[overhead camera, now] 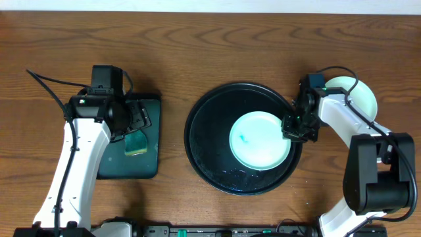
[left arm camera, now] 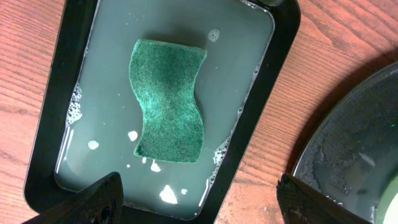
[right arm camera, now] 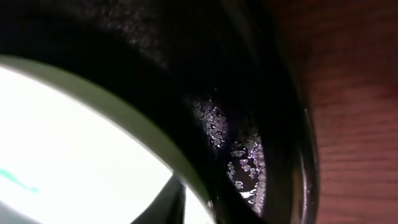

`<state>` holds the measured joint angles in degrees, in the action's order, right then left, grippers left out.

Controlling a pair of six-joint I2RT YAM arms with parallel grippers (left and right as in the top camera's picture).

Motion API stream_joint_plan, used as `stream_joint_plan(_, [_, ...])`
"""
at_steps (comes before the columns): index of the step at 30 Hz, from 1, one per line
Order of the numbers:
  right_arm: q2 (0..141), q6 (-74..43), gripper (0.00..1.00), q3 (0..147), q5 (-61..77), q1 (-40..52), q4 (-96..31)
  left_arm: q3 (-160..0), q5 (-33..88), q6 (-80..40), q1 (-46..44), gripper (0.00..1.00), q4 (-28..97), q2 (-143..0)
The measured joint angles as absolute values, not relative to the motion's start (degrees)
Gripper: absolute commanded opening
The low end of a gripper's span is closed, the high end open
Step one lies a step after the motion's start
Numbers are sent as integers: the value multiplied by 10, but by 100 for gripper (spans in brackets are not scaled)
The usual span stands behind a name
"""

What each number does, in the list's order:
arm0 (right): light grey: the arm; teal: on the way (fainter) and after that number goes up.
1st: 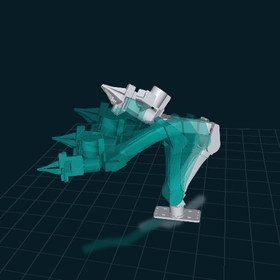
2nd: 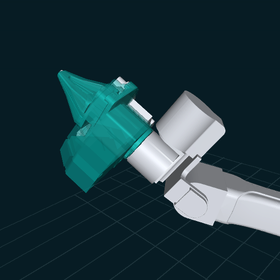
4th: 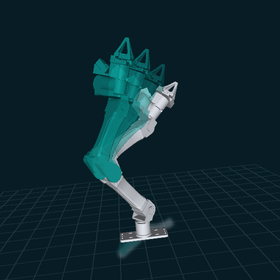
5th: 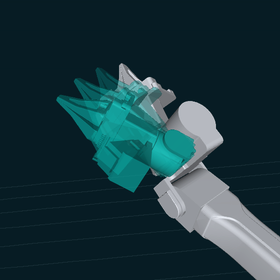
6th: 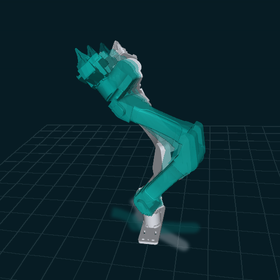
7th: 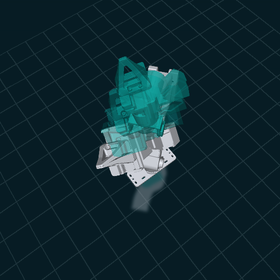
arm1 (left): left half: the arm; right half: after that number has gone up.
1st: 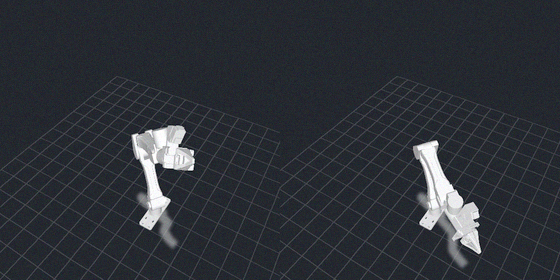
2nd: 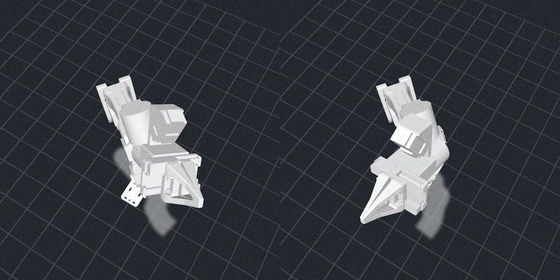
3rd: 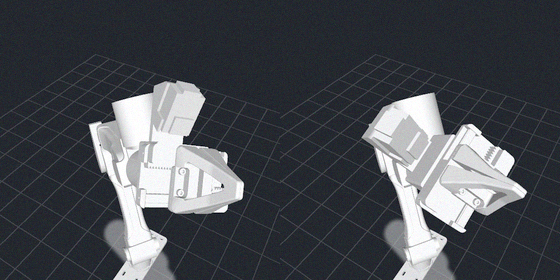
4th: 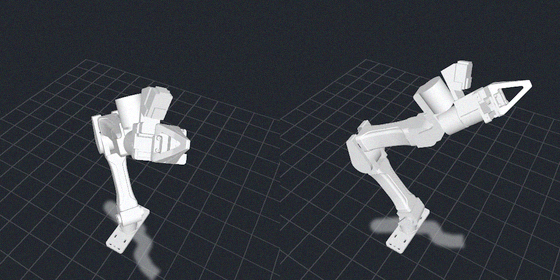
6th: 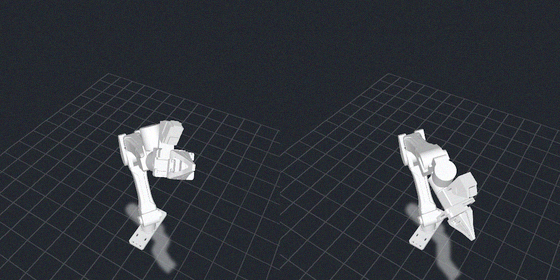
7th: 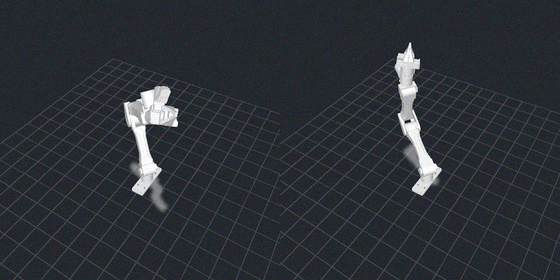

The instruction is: Clean dirty plates on tray and stack at the side

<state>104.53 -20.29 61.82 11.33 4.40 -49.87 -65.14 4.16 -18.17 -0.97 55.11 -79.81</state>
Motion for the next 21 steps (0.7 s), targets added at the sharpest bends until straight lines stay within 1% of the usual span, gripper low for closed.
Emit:
stream_joint_plan(2, [1045,-206,3,611,111,47,-495,-651,42,-182,-10,80,552,-798])
stream_joint_plan(3, [1045,-206,1,609,111,47,-493,-651,42,-182,-10,80,552,-798])
stream_joint_plan(10, [1036,-206,1,597,121,47,-483,-652,42,-182,-10,80,552,-798])
stream_joint_plan(11, [1036,-206,2,597,121,47,-482,-652,42,-182,-10,77,552,-798])
stream_joint_plan(12, [1036,-206,1,596,121,47,-481,-651,42,-182,-10,61,552,-798])
stream_joint_plan(14, [1035,-206,1,595,121,47,-479,-652,41,-183,-10,33,552,-798])
stream_joint_plan(15, [1034,-206,1,594,121,47,-479,-651,40,-182,-10,27,551,-798])
stream_joint_plan(17, [1034,-206,1,594,121,47,-478,-651,30,-181,-10,20,540,-798])
stream_joint_plan(18, [1034,-206,1,594,121,47,-477,-652,23,-181,-10,19,532,-799])
stream_joint_plan(21, [1034,-206,1,594,121,47,-477,-651,-1,-180,-10,19,504,-810])
